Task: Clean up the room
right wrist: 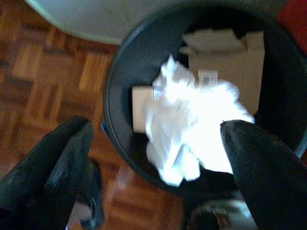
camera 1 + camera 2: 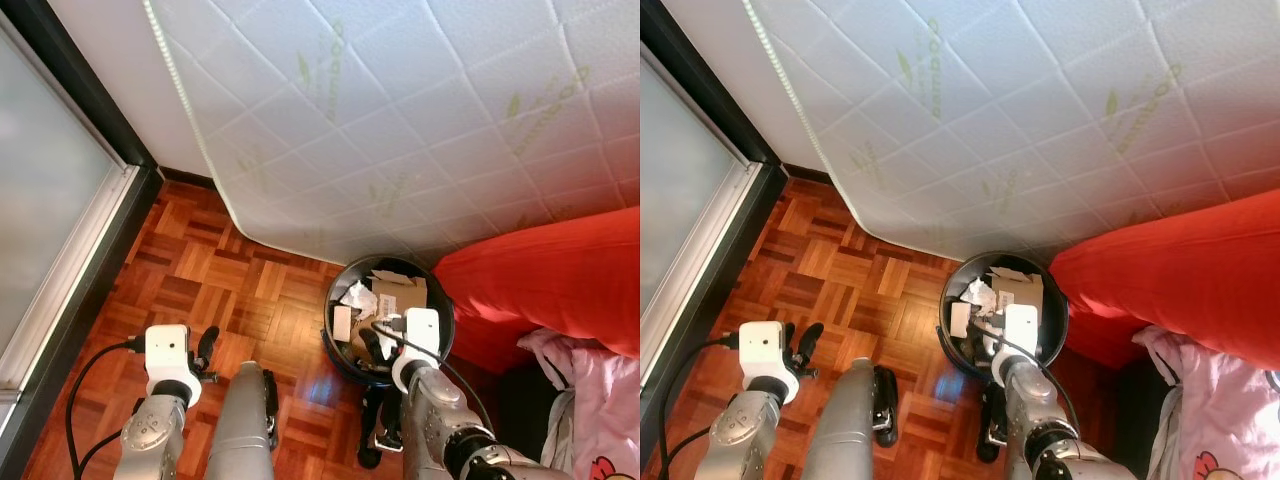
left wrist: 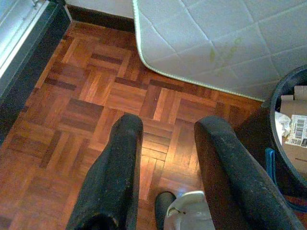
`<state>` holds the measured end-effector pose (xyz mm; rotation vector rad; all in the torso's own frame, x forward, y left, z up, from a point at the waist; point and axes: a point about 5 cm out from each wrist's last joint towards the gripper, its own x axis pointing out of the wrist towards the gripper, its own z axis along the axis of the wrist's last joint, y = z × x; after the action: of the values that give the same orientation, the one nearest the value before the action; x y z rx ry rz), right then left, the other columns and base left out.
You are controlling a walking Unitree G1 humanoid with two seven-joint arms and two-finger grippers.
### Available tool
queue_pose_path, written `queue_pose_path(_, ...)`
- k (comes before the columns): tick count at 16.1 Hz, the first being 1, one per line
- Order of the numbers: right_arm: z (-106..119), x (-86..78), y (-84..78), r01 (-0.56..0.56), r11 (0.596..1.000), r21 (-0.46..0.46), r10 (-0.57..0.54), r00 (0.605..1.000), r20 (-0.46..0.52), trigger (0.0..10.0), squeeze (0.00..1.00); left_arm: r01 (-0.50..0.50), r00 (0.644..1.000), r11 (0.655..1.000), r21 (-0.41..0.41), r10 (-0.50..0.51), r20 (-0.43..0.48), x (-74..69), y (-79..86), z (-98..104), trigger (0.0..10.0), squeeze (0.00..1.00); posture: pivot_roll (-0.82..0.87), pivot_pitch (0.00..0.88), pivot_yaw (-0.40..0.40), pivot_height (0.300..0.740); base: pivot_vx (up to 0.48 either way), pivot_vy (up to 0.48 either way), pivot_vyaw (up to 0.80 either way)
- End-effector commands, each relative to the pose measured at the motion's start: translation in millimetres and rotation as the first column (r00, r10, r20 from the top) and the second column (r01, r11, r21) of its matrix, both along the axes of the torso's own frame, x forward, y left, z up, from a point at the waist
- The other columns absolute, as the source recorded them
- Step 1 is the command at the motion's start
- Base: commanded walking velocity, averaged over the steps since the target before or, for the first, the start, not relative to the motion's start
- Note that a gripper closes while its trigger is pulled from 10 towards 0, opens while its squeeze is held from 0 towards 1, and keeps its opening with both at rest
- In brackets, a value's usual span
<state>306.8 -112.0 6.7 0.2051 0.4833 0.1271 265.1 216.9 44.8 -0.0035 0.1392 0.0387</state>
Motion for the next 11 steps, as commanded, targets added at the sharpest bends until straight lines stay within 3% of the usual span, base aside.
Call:
queue_pose_path(1,-8,-7.3,-0.4,0.014,1.000,0.002,-0.014,0.999,-0.031,10.0,0.62,-0.009,0.999,1.000,-0.009,0.009,-0.047,-8.6,0.2,-10,10.0,0.00,0.24,0.451,-0.009,0.641,0.000,0.000,0.00)
queue_pose_path(2,-11,-9.1,-1.3,0.007,1.000,-0.029,-0.008,0.998,-0.056,10.0,0.00,-0.007,0.999,1.000,-0.010,0.006,-0.048,-8.7,-0.6,-10,10.0,0.00,0.24,0.452,-0.009,0.641,0.000,0.000,0.00)
queue_pose_path(3,-20,-16.6,-2.4,-0.030,0.993,-0.114,0.013,0.989,-0.145,10.0,0.00,-0.004,0.999,1.000,-0.012,0.003,-0.050,-8.8,-1.3,-10,10.0,0.00,0.24,0.453,-0.008,0.641,0.000,0.000,0.00)
queue_pose_path(4,-23,-18.8,0.0,-0.058,0.990,-0.125,0.036,0.985,-0.166,10.0,0.00,-0.002,0.999,1.000,-0.013,0.001,-0.050,-8.9,-1.8,-10,10.0,0.00,0.24,0.455,-0.008,0.641,0.000,0.000,0.00)
queue_pose_path(7,-13,-10.8,3.8,-0.044,0.996,-0.083,0.036,0.995,-0.095,10.0,0.00,-0.002,0.999,1.000,-0.014,0.001,-0.052,-8.4,-1.5,-10,10.0,0.00,0.24,0.455,-0.008,0.641,0.000,0.000,0.00)
queue_pose_path(10,-15,-12.4,-0.1,-0.036,0.995,-0.096,0.026,0.994,-0.106,10.0,0.00,-0.014,0.997,1.000,-0.016,0.013,-0.074,-9.2,1.0,-16,10.0,0.00,0.23,0.444,-0.011,0.641,0.000,0.000,0.00)
queue_pose_path(11,-17,-14.7,-6.6,0.000,0.999,-0.044,-0.004,0.995,-0.102,10.0,0.00,-0.030,0.995,0.999,-0.011,0.029,-0.100,-11.5,6.0,-22,10.0,0.00,0.22,0.424,-0.013,0.641,0.000,0.000,0.00)
